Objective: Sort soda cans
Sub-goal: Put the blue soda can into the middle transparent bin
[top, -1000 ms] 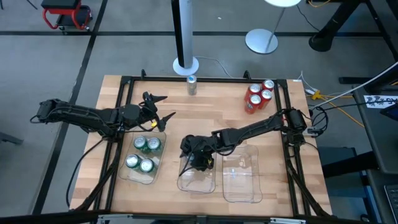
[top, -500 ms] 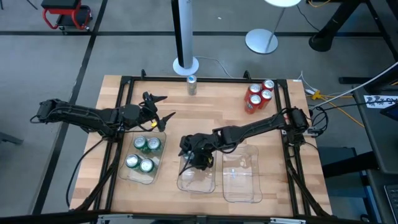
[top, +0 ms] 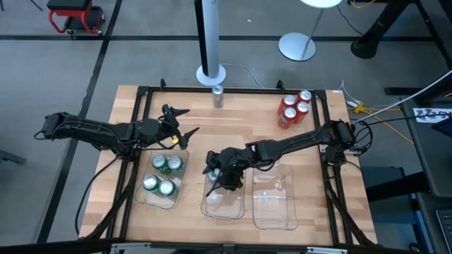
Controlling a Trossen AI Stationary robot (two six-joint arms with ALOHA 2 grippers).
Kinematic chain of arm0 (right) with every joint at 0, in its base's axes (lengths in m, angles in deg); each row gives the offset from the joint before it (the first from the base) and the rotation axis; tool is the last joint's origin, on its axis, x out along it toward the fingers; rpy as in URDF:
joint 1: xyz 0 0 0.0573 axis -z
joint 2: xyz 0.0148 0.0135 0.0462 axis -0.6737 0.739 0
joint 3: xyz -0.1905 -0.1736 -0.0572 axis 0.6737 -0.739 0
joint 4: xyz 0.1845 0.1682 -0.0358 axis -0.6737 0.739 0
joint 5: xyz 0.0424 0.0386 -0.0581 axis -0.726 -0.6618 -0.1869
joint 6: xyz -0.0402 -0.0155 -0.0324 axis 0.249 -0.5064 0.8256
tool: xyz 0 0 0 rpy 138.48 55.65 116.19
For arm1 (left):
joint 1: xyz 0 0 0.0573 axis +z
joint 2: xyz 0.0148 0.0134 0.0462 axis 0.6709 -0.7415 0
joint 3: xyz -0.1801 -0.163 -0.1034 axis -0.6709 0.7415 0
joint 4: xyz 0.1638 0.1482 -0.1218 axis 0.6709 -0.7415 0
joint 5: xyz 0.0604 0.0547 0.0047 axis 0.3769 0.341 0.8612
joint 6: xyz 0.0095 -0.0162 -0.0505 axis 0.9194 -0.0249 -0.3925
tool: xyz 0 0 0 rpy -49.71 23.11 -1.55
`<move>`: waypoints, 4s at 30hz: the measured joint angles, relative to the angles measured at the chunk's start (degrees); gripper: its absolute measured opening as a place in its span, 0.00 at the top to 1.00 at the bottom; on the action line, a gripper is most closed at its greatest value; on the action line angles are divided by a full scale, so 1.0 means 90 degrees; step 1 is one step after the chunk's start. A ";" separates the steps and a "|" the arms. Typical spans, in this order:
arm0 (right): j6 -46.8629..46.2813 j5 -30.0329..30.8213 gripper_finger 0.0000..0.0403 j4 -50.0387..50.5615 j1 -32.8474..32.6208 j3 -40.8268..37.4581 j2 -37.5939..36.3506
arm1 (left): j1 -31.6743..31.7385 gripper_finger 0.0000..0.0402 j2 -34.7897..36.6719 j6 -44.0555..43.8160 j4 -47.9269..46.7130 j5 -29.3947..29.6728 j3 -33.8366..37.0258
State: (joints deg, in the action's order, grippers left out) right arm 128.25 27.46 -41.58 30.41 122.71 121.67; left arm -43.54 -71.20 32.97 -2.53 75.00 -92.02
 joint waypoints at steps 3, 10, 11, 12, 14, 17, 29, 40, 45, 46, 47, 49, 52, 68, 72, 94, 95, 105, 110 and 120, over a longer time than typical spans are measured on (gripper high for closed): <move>0.0001 0.0043 0.23 0.0086 -0.0002 0.0000 -0.0188 | 0.0000 0.03 0.0001 0.0000 0.0000 0.0000 0.0000; 0.0172 0.0077 0.23 0.0104 0.0043 0.0000 -0.0552 | 0.0001 0.03 0.0001 -0.0024 0.0001 0.0002 0.0000; 0.0173 0.0088 0.23 0.0133 0.0069 0.0000 -0.0608 | 0.0000 0.03 0.0001 -0.0024 0.0002 0.0001 0.0000; 0.0185 0.0131 0.23 0.0157 0.0111 -0.0002 -0.0686 | 0.0002 0.03 0.0001 -0.0024 0.0002 0.0000 0.0000; 0.0212 0.0375 0.23 0.0158 0.0183 -0.0002 -0.0880 | 0.0002 0.03 0.0001 -0.0024 0.0002 0.0000 0.0000; 0.0196 0.0886 0.23 0.0179 0.0281 0.0001 -0.1144 | 0.0000 0.03 0.0001 -0.0027 0.0002 -0.0001 0.0000; 0.1985 0.2152 0.23 0.0020 0.0384 0.0005 -0.1584 | 0.0001 0.03 0.0001 0.0005 0.0007 0.0001 0.0000; 0.2265 0.2833 0.03 0.0091 0.1309 0.0471 -0.1563 | 0.0000 0.03 0.0001 0.0007 0.0012 0.0002 0.0000; 0.1884 0.2443 0.05 0.0100 0.2127 0.0491 -0.1558 | -0.0001 0.03 0.0001 0.0005 0.0012 0.0002 0.0000; 0.1804 0.2303 0.06 0.0100 0.2304 0.0493 -0.1558 | 0.0001 0.03 0.0001 0.0005 0.0012 -0.0001 0.0000; 0.1706 0.2197 0.06 0.0091 0.2467 0.0495 -0.1522 | 0.0000 0.03 0.0001 0.0005 0.0012 0.0001 0.0000; 0.1536 0.1981 0.06 0.0073 0.2805 0.0501 -0.1466 | 0.0000 0.03 0.0000 0.0005 0.0012 0.0001 0.0000; 0.1394 0.1677 0.03 0.0026 0.3230 0.0498 -0.1298 | -0.0001 0.03 0.0000 0.0005 0.0017 0.0000 0.0000; 0.0709 0.0598 0.03 -0.1921 0.4410 0.0665 -0.0005 | 0.0001 0.03 -0.0001 0.0098 0.0056 0.0001 0.0000; -0.0285 -0.0455 0.03 -0.1855 0.4666 0.0826 0.0351 | 0.0002 0.03 0.0000 0.0104 0.0056 0.0002 0.0000; -0.0467 -0.0723 0.03 -0.0291 0.4728 0.1073 0.0971 | 0.0001 0.03 0.0001 -0.0097 0.0000 0.0000 0.0000; -0.0512 -0.0792 0.03 -0.0275 0.4728 0.1073 0.0975 | 0.0000 0.03 0.0001 -0.0097 0.0000 0.0002 0.0000; -0.0708 -0.0579 0.03 -0.0098 0.4745 0.1071 0.1043 | -0.0001 0.03 0.0000 -0.0097 0.0005 0.0000 0.0000; -0.0814 -0.0516 0.03 -0.0144 0.4741 0.1061 0.1153 | 0.0000 0.03 0.0001 -0.0097 0.0005 0.0000 0.0000; -0.0890 -0.0400 0.03 -0.0336 0.4745 0.1059 0.1449 | 0.0002 0.03 -0.0001 -0.0095 0.0012 -0.0001 0.0000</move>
State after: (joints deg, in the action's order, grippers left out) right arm 120.25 23.86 -44.60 73.11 132.24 134.70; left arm -43.53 -71.21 32.12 -2.42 75.00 -92.02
